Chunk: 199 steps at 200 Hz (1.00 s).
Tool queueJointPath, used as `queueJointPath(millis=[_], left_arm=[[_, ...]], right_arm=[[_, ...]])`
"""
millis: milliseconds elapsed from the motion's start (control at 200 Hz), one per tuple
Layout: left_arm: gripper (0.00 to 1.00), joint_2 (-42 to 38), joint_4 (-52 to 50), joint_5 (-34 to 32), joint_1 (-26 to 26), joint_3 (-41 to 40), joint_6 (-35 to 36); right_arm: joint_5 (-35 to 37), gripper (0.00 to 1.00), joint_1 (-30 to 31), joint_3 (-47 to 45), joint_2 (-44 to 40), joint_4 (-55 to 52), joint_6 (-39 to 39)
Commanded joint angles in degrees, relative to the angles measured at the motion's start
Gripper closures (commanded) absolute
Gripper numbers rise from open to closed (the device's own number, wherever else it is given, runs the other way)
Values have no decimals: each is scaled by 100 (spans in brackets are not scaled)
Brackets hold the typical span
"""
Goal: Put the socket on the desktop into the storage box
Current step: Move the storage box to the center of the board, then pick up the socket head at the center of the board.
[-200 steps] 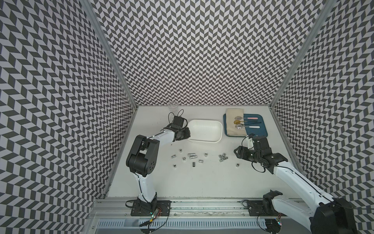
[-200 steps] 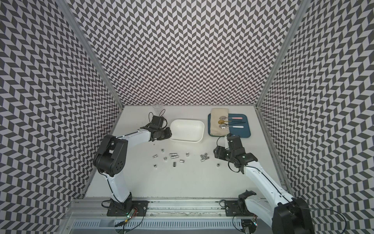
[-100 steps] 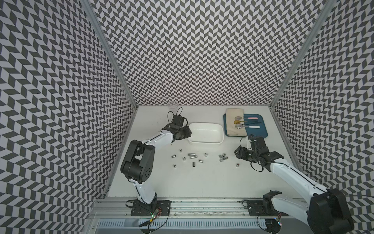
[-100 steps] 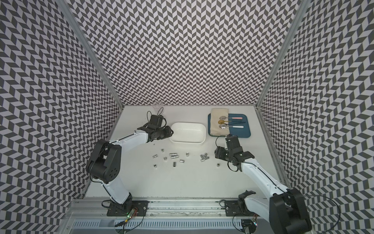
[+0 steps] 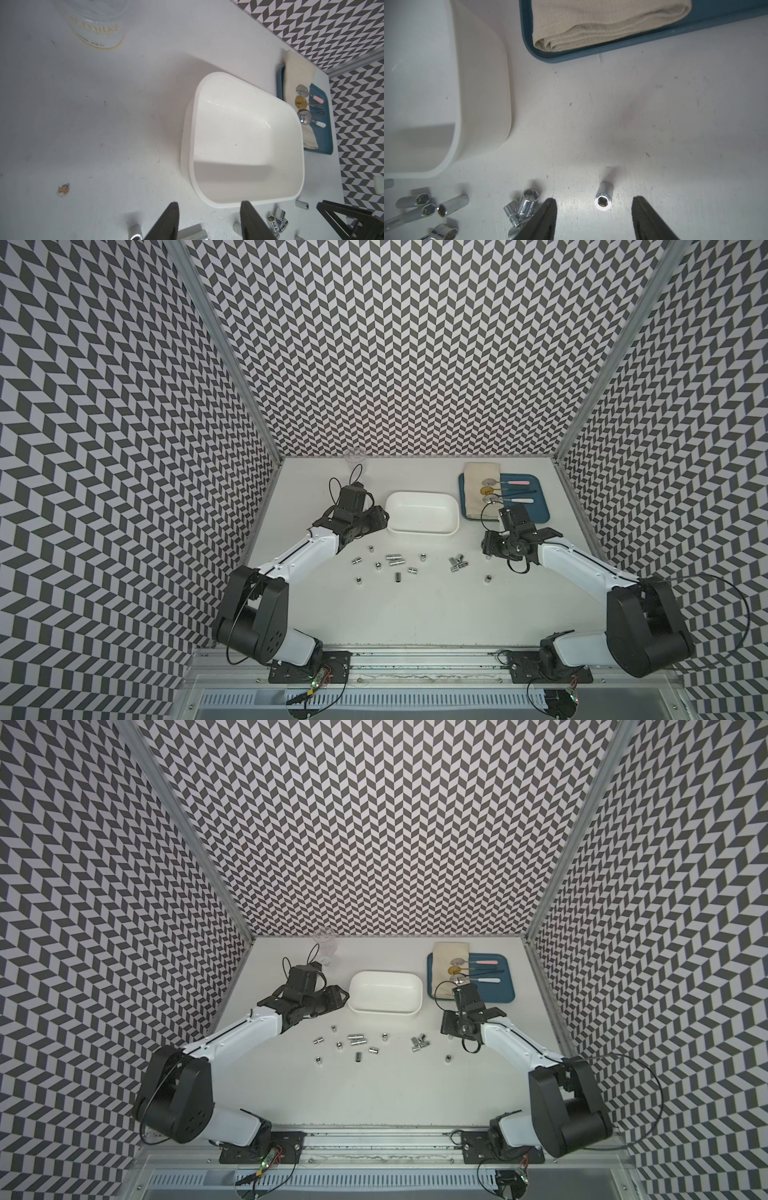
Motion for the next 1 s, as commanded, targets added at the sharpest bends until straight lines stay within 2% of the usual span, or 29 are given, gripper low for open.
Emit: queueJointPath(millis=[0, 165, 386, 736, 991], left_arm=[[49, -527, 62, 107, -50, -399, -44], [49, -1230, 5, 209, -91, -1046, -95], [48, -1863, -48, 231, -92, -1629, -169], [49, -2105, -57, 268, -87, -1861, -255], [49, -2221, -85, 264, -89, -1961, -279]], right_arm=[[245, 41, 28, 259, 242, -178, -176], [212, 47, 34, 368, 569, -229, -238], [183, 50, 68, 373, 882, -245, -289], [161, 62, 114, 289, 1059, -159, -255], [139, 79, 111, 281, 1051, -176, -276]])
